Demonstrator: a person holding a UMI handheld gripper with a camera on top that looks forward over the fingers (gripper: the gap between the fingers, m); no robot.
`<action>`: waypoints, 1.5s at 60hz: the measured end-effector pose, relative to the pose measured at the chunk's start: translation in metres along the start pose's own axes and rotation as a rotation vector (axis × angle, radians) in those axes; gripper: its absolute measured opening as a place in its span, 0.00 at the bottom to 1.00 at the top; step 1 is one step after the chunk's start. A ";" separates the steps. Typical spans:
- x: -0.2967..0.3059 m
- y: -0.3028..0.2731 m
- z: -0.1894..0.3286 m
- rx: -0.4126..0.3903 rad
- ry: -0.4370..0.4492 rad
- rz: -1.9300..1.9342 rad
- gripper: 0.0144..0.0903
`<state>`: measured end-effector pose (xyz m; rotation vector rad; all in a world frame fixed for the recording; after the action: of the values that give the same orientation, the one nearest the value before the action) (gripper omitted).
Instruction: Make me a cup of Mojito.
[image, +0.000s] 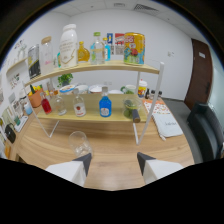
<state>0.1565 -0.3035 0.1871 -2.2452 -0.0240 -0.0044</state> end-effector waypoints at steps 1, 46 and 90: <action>0.004 -0.004 0.002 0.003 -0.002 -0.003 0.93; 0.060 -0.071 0.136 -0.072 -0.024 0.024 0.28; 0.040 -0.084 0.064 0.038 0.024 0.084 0.02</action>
<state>0.1945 -0.2009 0.2133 -2.2063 0.0828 0.0145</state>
